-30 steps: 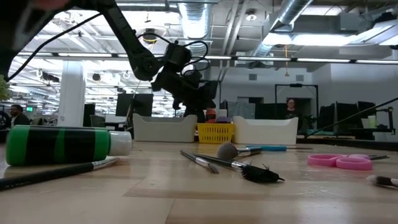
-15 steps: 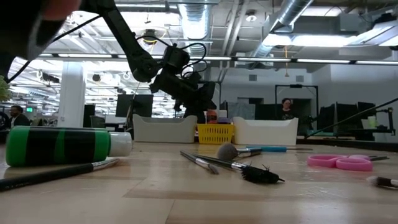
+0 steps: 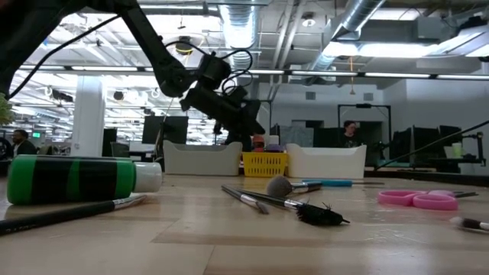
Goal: Pick & Place Paint Supplies
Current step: Put the orange paint bottle into the yellow bin
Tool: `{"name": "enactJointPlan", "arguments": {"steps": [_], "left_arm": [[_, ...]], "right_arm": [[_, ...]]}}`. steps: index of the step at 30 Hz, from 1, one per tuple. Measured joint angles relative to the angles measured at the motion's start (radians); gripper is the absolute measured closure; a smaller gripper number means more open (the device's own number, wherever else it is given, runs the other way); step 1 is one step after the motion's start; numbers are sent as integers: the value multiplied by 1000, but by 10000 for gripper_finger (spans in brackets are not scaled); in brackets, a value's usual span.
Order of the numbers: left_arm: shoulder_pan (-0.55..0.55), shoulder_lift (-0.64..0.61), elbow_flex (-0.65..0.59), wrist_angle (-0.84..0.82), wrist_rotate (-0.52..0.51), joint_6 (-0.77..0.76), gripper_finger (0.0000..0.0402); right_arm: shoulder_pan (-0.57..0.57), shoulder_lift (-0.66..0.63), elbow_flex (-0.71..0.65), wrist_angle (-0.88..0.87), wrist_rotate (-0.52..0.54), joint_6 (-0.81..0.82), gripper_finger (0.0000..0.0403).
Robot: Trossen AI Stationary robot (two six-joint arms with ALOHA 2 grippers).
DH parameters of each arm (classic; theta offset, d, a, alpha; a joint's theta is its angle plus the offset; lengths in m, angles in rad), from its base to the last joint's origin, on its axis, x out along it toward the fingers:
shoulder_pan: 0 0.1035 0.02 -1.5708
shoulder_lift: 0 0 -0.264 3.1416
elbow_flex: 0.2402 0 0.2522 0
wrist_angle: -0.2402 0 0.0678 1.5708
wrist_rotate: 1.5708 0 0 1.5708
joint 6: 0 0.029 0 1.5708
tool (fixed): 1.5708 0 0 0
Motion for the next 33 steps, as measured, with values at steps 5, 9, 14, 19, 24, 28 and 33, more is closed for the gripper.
{"name": "enactJointPlan", "arguments": {"steps": [5,9,14,19,24,28,33], "left_arm": [[-20,2,-55,28,25,13,295],[-35,2,-85,81,32,18,295],[-40,2,-110,116,11,22,295],[-40,2,-125,137,7,22,295],[-40,2,-126,137,8,21,262],[-40,2,-128,131,8,22,210],[-40,2,-127,131,10,22,181]], "right_arm": [[0,0,0,-11,4,5,120],[-1,0,0,-19,7,7,120],[-19,0,-20,-19,7,7,120],[-27,0,-34,-19,7,7,120],[-27,0,-36,-6,6,1,120],[-27,0,-36,6,6,1,120],[-26,0,-36,6,3,1,120]]}}
